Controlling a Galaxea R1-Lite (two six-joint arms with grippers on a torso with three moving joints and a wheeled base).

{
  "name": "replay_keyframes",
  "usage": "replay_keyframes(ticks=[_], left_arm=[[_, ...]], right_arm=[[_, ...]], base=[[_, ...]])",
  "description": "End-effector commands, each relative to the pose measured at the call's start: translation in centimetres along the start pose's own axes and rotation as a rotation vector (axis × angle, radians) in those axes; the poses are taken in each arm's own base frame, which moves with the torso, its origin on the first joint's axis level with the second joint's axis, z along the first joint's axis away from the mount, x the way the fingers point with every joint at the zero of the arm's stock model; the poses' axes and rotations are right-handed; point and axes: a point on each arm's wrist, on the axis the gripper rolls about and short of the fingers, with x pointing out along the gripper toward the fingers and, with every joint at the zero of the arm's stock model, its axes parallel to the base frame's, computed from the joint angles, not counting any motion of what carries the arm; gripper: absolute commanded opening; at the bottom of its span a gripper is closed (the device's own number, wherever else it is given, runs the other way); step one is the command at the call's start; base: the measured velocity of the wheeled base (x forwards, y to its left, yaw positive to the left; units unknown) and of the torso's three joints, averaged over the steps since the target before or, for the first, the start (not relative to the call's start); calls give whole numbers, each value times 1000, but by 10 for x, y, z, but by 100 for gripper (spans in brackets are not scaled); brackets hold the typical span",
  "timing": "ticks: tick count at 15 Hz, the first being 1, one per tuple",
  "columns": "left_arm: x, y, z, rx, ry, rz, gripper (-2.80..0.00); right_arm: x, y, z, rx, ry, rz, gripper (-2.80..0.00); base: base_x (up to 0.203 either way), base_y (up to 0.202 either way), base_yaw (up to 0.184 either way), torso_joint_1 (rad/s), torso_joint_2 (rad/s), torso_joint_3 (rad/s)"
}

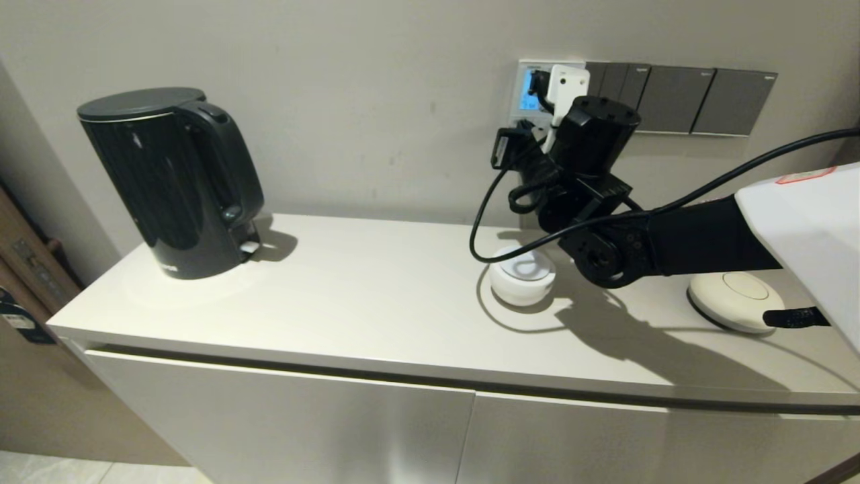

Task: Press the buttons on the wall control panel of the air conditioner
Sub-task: Press the temperature increase button

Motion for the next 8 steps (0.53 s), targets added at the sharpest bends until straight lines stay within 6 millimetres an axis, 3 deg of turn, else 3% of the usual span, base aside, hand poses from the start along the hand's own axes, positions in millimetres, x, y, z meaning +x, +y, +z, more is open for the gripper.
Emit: replay_keyframes(ticks=[1, 8], left_arm=[[0, 0, 0, 0, 1, 0, -280], [0, 0, 0, 0, 0, 0, -280]], right_arm=[[-3, 2, 3, 7, -7, 3, -280], [-13, 9, 11, 17, -7, 23, -280]], base=[[0, 0, 0, 0, 0, 0], [0, 0, 0, 0, 0, 0]])
